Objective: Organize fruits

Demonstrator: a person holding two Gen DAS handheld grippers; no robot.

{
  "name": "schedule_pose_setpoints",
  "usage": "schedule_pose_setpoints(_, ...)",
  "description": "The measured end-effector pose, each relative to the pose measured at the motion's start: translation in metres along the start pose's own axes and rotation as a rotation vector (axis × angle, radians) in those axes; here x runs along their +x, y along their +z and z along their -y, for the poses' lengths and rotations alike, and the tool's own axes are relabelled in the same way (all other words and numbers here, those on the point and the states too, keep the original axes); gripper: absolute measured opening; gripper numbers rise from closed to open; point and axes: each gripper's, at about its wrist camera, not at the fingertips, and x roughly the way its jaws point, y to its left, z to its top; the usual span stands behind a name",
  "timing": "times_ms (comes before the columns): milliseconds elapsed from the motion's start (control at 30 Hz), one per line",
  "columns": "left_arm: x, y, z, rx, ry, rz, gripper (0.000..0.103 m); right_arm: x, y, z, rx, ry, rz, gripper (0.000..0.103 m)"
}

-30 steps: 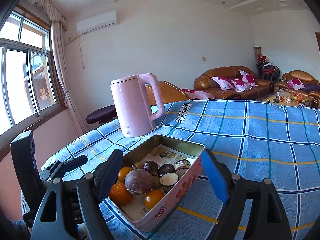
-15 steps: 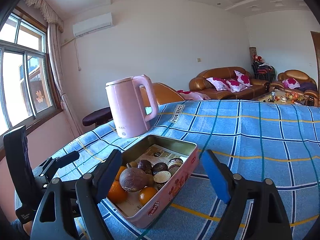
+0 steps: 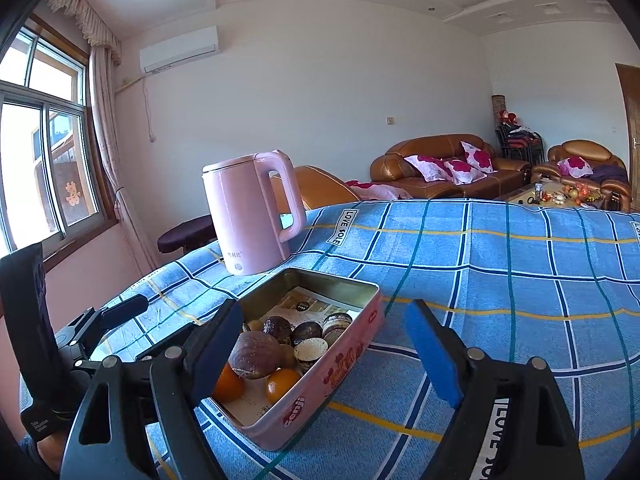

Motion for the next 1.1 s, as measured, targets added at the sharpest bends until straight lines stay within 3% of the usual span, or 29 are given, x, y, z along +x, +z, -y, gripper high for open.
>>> schedule_pose_setpoints(1100, -0.0048, 0.0031, 0.0035, 0.0, 0.004, 0.009, 0.103, -0.0079, -0.0055, 0.0065, -0.002, -0.043, 0.008, 0.085)
